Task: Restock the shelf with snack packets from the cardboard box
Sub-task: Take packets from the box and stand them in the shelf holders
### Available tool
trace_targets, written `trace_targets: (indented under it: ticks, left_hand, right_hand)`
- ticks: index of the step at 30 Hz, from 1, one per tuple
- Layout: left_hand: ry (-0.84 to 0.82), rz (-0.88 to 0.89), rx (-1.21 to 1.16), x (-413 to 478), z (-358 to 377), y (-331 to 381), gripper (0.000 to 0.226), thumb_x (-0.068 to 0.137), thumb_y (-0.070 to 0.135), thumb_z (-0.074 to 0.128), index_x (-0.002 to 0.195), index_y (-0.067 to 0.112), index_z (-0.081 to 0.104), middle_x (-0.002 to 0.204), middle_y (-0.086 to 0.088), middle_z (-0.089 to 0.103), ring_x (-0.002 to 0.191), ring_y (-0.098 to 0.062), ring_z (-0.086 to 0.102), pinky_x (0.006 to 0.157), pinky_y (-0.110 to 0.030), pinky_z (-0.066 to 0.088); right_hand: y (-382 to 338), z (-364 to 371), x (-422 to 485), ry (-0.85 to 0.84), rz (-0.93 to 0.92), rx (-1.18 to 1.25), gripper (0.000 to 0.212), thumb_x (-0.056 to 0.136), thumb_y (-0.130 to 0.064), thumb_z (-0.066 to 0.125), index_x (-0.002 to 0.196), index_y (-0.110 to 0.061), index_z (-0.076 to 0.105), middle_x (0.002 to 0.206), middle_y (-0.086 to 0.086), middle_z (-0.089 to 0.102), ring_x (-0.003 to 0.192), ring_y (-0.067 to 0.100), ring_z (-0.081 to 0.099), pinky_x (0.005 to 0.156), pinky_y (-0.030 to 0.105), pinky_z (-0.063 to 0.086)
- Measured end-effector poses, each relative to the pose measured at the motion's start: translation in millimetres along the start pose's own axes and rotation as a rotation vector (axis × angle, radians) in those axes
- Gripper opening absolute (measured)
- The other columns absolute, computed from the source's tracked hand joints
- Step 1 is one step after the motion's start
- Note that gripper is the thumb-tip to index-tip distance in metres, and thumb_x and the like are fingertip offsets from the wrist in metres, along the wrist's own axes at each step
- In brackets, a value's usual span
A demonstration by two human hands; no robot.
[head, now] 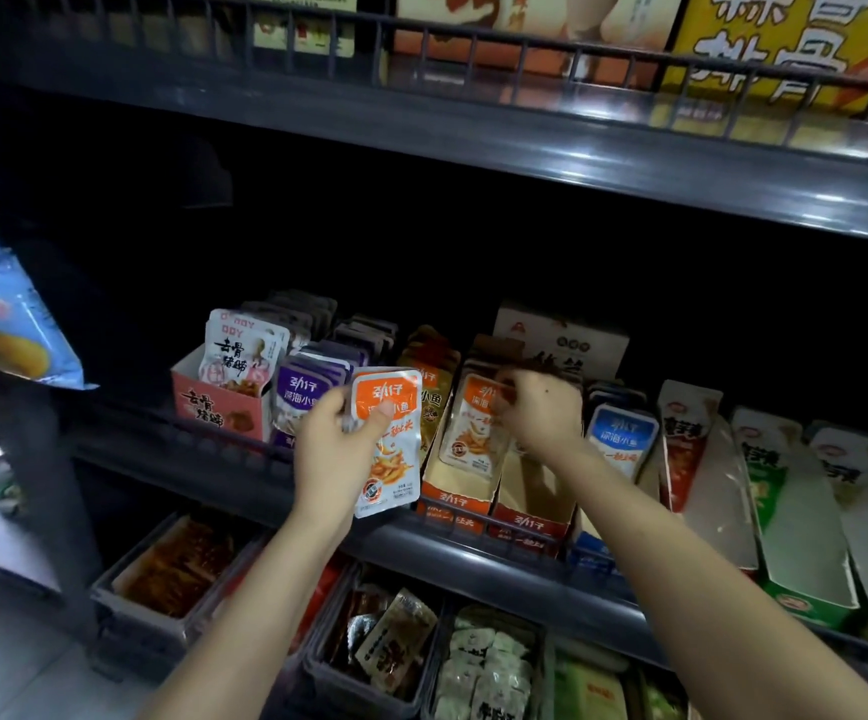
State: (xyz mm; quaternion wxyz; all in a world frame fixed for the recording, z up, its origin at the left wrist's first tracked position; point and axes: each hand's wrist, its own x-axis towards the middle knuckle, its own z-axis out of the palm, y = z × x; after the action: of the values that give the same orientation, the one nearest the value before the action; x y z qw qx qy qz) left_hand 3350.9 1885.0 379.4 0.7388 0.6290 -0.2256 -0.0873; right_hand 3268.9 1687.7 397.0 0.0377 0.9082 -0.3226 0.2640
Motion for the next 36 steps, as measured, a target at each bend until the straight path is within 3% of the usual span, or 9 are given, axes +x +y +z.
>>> trace_targets:
  ticks: [5, 8, 10, 11, 15, 19, 24, 30, 36]
  left_hand:
    - [-0.051, 0.011, 0.028, -3.2, 6.0, 4.4, 0.011, 0.086, 0.019, 0.068, 0.085, 0.029, 0.065, 0.085, 0.003, 0.073, 0.076, -0.013, 0.071, 0.069, -0.036, 0.059]
    - [-0.112, 0.043, 0.044, -4.2, 10.3, 8.6, 0.013, 0.086, 0.019, 0.069, 0.085, 0.032, 0.065, 0.083, 0.007, 0.072, 0.075, -0.009, 0.07, 0.066, -0.028, 0.057]
    - [-0.166, 0.057, 0.039, -4.8, 14.5, 12.2, 0.014, 0.084, 0.018, 0.07, 0.086, 0.032, 0.066, 0.08, 0.008, 0.073, 0.075, -0.008, 0.071, 0.065, -0.026, 0.057]
    - [-0.198, 0.055, 0.033, -5.7, 17.3, 13.8, 0.013, 0.084, 0.018, 0.07, 0.086, 0.031, 0.067, 0.079, 0.008, 0.073, 0.075, -0.008, 0.071, 0.065, -0.026, 0.057]
    - [-0.296, 0.039, -0.018, -12.5, 29.6, 22.0, 0.011, 0.085, 0.019, 0.068, 0.088, 0.028, 0.064, 0.079, 0.007, 0.073, 0.072, -0.006, 0.07, 0.059, -0.02, 0.055]
    - [-0.237, 0.05, 0.144, -7.3, 28.2, 8.5, 0.03, 0.086, 0.031, 0.066, 0.114, 0.024, 0.058, 0.1, 0.009, 0.064, 0.086, -0.002, 0.065, 0.071, -0.02, 0.055]
    - [-0.112, 0.148, 0.714, -12.6, 20.6, -29.2, 0.046, 0.087, 0.041, 0.062, 0.125, 0.015, 0.059, 0.116, -0.002, 0.062, 0.109, -0.02, 0.056, 0.09, -0.031, 0.045]
    - [-0.091, 0.189, 0.862, -19.9, 27.1, -45.8, 0.048, 0.086, 0.047, 0.061, 0.127, 0.021, 0.059, 0.125, -0.001, 0.058, 0.116, -0.021, 0.047, 0.093, -0.031, 0.036]
    - [-0.061, 0.216, 0.881, -18.7, 27.3, -55.0, 0.043, 0.083, 0.042, 0.067, 0.121, 0.022, 0.064, 0.117, 0.004, 0.058, 0.11, -0.018, 0.047, 0.092, -0.029, 0.035]
  right_hand:
    - [-1.0, -9.9, -7.4, 0.095, -0.007, 0.048, 0.04, 0.093, -0.04, 0.056, 0.126, -0.017, 0.058, 0.11, 0.002, 0.068, 0.098, 0.016, 0.063, 0.07, 0.022, 0.039]
    - [-6.9, -33.1, -20.2, 0.004, -0.016, 0.607, 0.041, 0.093, -0.027, 0.059, 0.133, -0.021, 0.052, 0.118, 0.0, 0.061, 0.106, 0.007, 0.057, 0.086, 0.026, 0.05]
    - [-13.2, -50.8, -29.7, -0.22, -0.058, 0.974, 0.046, 0.092, -0.013, 0.061, 0.135, -0.023, 0.047, 0.114, -0.004, 0.059, 0.096, -0.005, 0.057, 0.08, 0.016, 0.051]
    - [-14.7, -56.0, -32.0, -0.296, -0.093, 0.984, 0.048, 0.09, -0.011, 0.063, 0.134, -0.023, 0.047, 0.111, -0.008, 0.059, 0.095, -0.004, 0.058, 0.078, 0.014, 0.051]
    - [-16.9, -69.4, -32.8, -0.357, -0.154, 0.829, 0.024, 0.089, -0.013, 0.065, 0.11, -0.022, 0.059, 0.1, -0.008, 0.065, 0.089, 0.007, 0.067, 0.076, 0.026, 0.057]
    - [-3.6, -75.5, -29.4, -0.217, -0.049, 0.869, 0.006, 0.091, -0.014, 0.062, 0.095, -0.016, 0.059, 0.098, 0.002, 0.068, 0.09, 0.013, 0.068, 0.077, 0.032, 0.058]
    - [5.4, -51.9, -17.0, -0.058, 0.147, 0.631, 0.025, 0.092, -0.021, 0.061, 0.114, -0.009, 0.059, 0.115, 0.01, 0.065, 0.105, 0.024, 0.064, 0.08, 0.033, 0.053]
    - [-0.3, -22.0, -23.4, -0.072, 0.089, 0.422, 0.029, 0.093, -0.024, 0.061, 0.12, -0.016, 0.06, 0.116, 0.002, 0.066, 0.102, 0.016, 0.061, 0.074, 0.022, 0.042]
    - [-0.5, -9.7, -33.3, -0.143, 0.031, 0.2, 0.038, 0.092, -0.028, 0.061, 0.128, -0.023, 0.052, 0.117, -0.001, 0.064, 0.106, 0.016, 0.057, 0.079, 0.026, 0.042]
